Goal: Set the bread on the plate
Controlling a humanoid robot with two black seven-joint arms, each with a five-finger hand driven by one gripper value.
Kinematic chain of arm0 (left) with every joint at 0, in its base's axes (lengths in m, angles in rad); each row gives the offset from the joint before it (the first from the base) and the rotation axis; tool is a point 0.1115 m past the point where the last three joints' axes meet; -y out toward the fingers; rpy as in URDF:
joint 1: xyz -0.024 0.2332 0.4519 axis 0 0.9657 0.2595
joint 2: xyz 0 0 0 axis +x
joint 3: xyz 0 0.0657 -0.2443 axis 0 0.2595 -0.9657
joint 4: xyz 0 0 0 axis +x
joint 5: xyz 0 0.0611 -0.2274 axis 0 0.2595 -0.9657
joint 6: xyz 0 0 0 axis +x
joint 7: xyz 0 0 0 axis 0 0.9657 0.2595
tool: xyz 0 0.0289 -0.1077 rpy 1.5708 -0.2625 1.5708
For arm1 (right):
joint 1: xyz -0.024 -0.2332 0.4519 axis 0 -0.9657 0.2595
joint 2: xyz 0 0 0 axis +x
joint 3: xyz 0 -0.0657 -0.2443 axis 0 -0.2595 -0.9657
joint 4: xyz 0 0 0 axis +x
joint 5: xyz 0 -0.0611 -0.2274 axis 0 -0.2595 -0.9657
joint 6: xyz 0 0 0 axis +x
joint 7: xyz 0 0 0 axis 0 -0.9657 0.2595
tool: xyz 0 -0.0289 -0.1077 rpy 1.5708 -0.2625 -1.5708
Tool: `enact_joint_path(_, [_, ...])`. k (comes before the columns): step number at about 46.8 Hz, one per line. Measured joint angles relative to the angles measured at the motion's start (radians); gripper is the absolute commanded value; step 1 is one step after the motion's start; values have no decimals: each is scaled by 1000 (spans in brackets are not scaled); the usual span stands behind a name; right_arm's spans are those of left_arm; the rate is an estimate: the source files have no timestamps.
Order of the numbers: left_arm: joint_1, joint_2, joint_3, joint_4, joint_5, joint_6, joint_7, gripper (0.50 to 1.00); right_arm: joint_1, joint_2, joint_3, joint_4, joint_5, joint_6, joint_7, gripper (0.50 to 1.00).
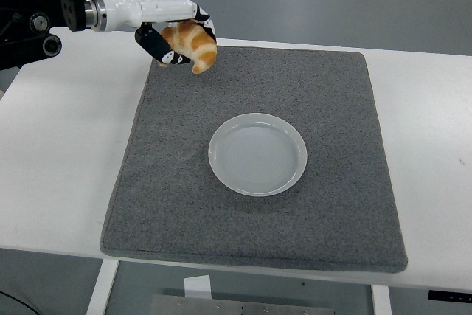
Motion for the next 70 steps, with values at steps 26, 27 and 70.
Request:
enact_joint_path(26, [-59,3,-113,-39,4,-1,-60,500,0,0,0,0,0,0,-1,954])
enact_joint_path(27, [-59,2,-116,-40,4,1,-67,500,0,0,0,0,0,0,-1,952])
enact_joint_path(70, [129,-240,-157,-23,98,46,-158,500,0,0,0,0,0,0,-1,952])
